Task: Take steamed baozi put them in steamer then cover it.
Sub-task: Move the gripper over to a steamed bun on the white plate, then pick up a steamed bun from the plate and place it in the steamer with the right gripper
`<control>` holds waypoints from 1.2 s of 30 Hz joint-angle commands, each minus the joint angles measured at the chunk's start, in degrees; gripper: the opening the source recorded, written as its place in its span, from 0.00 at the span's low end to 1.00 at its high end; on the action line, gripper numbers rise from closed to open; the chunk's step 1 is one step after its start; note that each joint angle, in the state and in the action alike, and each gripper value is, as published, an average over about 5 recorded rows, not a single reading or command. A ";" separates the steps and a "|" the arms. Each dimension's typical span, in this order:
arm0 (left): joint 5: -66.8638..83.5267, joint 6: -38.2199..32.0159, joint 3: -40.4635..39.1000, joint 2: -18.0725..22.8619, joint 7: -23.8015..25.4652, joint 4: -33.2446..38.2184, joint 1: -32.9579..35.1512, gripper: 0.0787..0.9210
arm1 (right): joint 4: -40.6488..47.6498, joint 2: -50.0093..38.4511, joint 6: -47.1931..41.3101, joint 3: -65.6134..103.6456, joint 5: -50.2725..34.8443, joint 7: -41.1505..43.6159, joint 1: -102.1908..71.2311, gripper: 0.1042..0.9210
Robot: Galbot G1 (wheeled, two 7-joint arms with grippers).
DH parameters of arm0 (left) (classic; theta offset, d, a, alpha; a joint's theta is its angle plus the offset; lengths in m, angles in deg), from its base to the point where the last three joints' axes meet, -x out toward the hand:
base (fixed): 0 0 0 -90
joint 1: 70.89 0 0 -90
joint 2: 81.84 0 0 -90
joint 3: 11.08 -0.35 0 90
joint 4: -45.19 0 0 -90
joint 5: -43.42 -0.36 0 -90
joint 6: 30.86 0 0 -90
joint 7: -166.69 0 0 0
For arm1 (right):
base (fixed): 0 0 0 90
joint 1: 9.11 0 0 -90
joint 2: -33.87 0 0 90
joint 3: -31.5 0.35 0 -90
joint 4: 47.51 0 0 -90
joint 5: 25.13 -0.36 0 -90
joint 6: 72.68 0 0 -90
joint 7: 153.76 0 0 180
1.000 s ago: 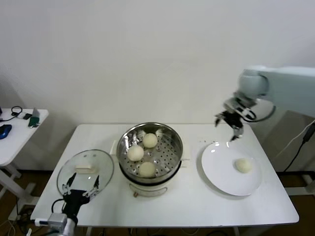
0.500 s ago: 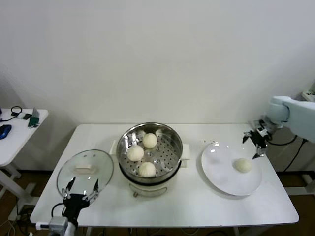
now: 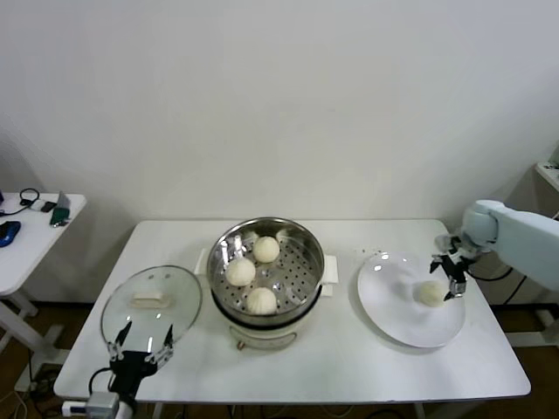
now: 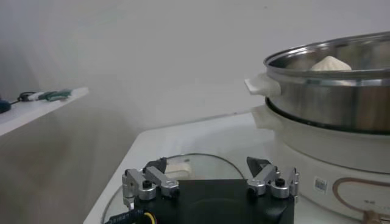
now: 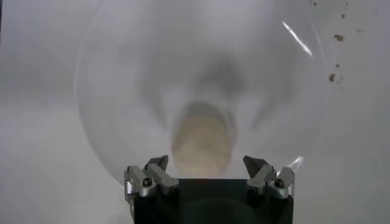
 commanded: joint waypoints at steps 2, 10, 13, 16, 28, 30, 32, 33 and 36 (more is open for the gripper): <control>-0.19 -0.01 -0.07 0.00 0.01 -0.01 0.19 0.88 | 4.50 1.94 -0.26 5.43 1.42 -0.72 -6.33 0.88; -0.24 0.08 -0.03 -0.12 0.02 0.25 0.19 0.88 | 4.54 2.22 0.08 5.28 1.63 -0.44 -5.32 0.85; -0.16 0.08 0.02 -0.14 0.01 0.31 0.14 0.88 | 3.37 1.56 0.13 4.39 1.41 0.04 -3.89 0.78; -0.09 0.04 -0.01 -0.12 0.00 0.36 0.13 0.88 | 1.38 0.55 -0.01 2.67 0.49 0.21 -1.19 0.73; 0.40 0.13 -0.34 -0.70 0.04 0.53 -0.40 0.88 | -23.97 2.73 -7.65 -27.96 -25.92 1.73 45.75 0.70; 0.41 0.19 -0.53 -0.75 0.06 0.70 -0.50 0.88 | -27.58 4.85 -8.79 -30.11 -29.45 1.55 51.51 0.70; 0.42 0.26 -0.69 -0.78 0.09 0.93 -0.56 0.88 | -31.56 6.57 -11.08 -29.46 -33.54 0.60 54.83 0.70; 0.45 0.29 -0.75 -0.83 0.11 1.07 -0.56 0.88 | -33.38 7.23 -12.33 -28.34 -35.23 -0.02 55.51 0.70; 0.62 0.35 -0.77 -1.03 0.16 1.38 -0.53 0.88 | -38.50 9.20 -16.27 -23.23 -39.91 -2.50 55.66 0.70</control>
